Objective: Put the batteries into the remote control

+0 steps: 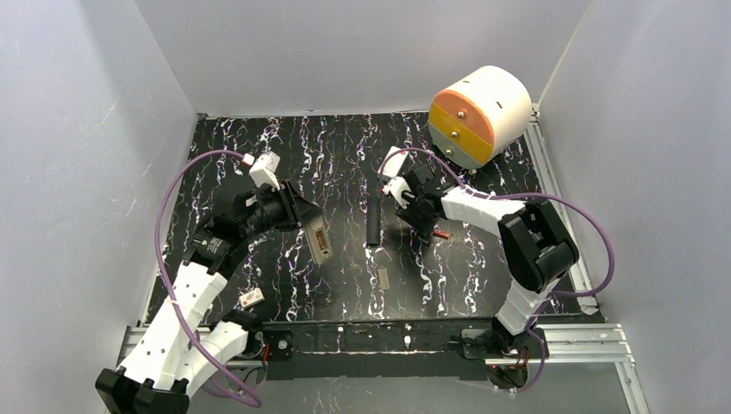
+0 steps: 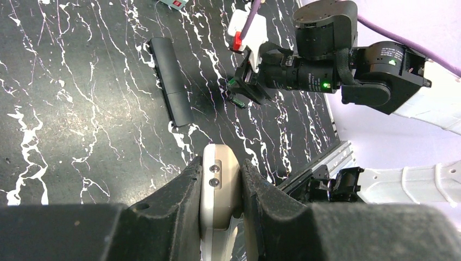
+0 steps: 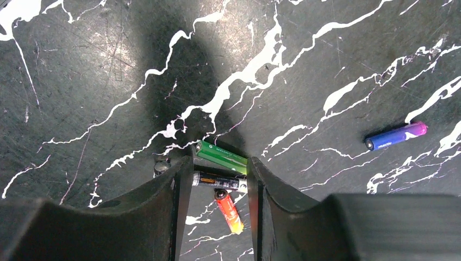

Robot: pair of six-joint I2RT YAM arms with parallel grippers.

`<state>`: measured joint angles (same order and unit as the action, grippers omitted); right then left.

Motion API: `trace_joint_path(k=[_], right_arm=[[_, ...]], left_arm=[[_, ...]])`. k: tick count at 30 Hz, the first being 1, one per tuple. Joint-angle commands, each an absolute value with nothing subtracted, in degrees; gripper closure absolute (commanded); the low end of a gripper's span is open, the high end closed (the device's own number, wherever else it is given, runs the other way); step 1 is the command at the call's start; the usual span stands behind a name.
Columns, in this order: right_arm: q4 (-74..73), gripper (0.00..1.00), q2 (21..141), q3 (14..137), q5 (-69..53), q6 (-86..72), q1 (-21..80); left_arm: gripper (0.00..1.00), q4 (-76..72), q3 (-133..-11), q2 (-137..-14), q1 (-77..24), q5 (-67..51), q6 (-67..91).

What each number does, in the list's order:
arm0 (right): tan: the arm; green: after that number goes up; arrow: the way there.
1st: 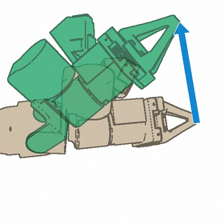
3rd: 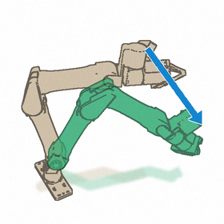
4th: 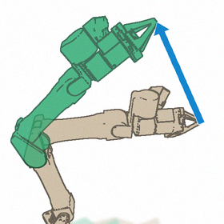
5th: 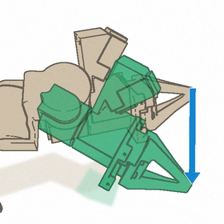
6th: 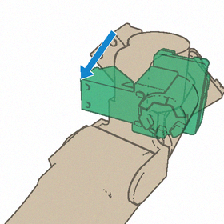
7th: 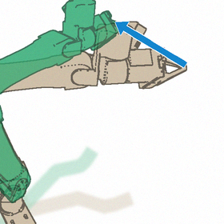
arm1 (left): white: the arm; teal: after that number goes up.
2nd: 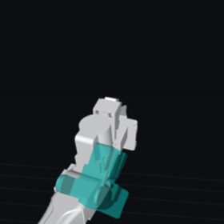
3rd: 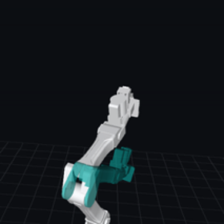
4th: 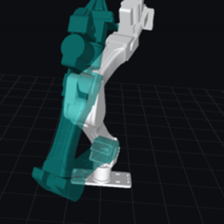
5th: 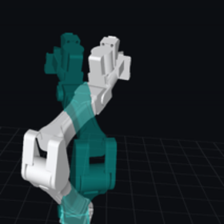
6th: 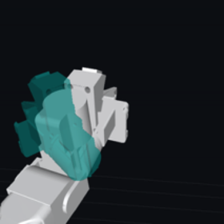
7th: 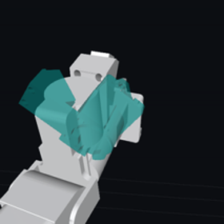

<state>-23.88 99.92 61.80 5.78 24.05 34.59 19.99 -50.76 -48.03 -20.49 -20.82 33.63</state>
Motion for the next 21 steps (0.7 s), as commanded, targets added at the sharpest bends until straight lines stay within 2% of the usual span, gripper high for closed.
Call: trace_joint_path(k=[1,5,11,21], right_arm=[[-23.34,0.51,99.93,62.48,6.11,25.81,34.58],[-22.68,0.52,101.72,62.32,6.80,26.88,34.60],[-23.60,0.56,103.38,63.04,1.33,29.58,31.70],[-21.10,0.72,106.02,63.91,-1.66,25.94,31.15]], left_arm=[[1.00,20.22,-52.13,-46.65,-20.62,-21.23,33.22],[1.00,20.46,-52.34,-46.89,-20.57,-21.34,33.15],[1.00,20.92,-52.44,-46.62,-20.49,-21.40,32.70],[1.00,20.45,-51.86,-46.82,-20.57,-21.42,32.96]])
